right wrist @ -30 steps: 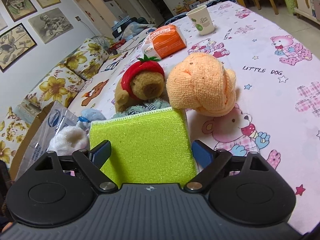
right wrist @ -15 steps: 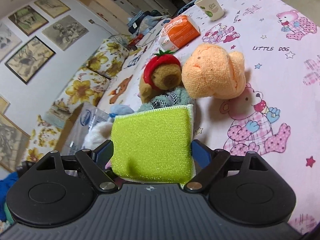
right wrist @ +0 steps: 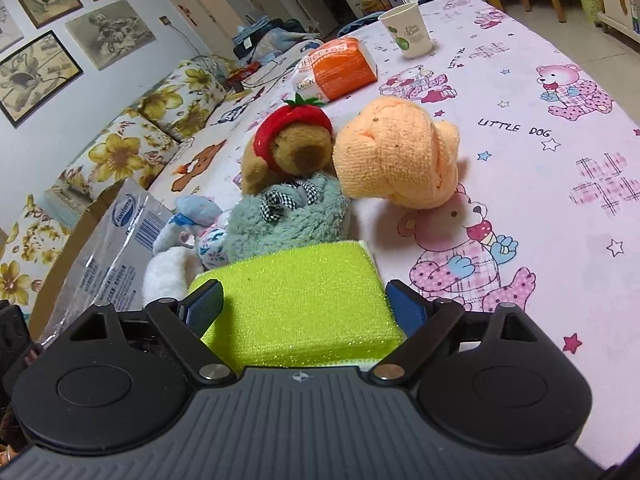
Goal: Organize soft objects
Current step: 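Grasp the pink sock with the left tool while the right lifts the sponge, then carry the pink sock and green sponge into the box and open both tools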
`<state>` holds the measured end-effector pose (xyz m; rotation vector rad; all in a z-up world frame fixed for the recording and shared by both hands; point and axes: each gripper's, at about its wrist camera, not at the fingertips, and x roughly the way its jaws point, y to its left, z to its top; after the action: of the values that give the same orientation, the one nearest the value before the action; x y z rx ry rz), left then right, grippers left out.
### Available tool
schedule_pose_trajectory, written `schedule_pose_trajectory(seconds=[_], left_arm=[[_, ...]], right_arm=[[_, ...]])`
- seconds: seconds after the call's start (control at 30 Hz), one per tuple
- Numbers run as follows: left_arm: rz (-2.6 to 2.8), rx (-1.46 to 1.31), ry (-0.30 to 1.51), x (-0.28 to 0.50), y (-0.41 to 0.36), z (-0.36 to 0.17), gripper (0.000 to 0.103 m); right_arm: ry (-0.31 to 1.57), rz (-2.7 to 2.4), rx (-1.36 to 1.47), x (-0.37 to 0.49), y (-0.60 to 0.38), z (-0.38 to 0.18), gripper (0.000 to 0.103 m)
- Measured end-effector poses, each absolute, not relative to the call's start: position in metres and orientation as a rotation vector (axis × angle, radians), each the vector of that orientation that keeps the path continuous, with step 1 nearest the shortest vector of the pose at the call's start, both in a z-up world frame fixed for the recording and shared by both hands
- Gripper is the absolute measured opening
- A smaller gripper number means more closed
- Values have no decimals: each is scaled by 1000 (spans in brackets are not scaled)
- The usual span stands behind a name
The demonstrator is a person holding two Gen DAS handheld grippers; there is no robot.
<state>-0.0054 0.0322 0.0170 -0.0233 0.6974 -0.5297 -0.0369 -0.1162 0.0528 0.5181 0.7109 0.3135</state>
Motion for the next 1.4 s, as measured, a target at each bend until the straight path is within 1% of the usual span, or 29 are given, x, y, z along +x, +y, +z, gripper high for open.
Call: schedule_pose_trajectory(seconds=[0.2,0.3,0.33,0.53,0.67,0.73,0.83,1.0,1.1,1.3,1.4], left_arm=[[-529,-61,683,-5,37,18,54],[-490,-34,705,-2,36,12,54],[-479,-33,716,-1,37,10,56],[-470,-59,716,0,40,9,55],[-466,-78,713,-3,42,9,54],[-463,-115,720,-1,45,8,54],[-462,-175,732,1,50,8,54],[-468,-231,744,3,52,7,54],[-483,-257,751,4,51,8,54],[-504,-273,746,5,48,11,54],[-507,-272,744,5,48,12,54]], right_arm=[[712,326,561,-41,-123,52,103],[704,319,492,-43,-118,57,103],[694,312,460,-44,-116,59,103],[657,304,327,-55,-117,68,103],[635,301,369,-69,-131,72,103],[626,297,342,-75,-135,74,103],[630,310,248,-84,-126,76,103],[587,309,-159,-103,-80,70,103],[557,303,-331,-110,-56,60,103],[494,207,-460,-107,-36,49,103],[456,185,-508,-105,-30,44,95]])
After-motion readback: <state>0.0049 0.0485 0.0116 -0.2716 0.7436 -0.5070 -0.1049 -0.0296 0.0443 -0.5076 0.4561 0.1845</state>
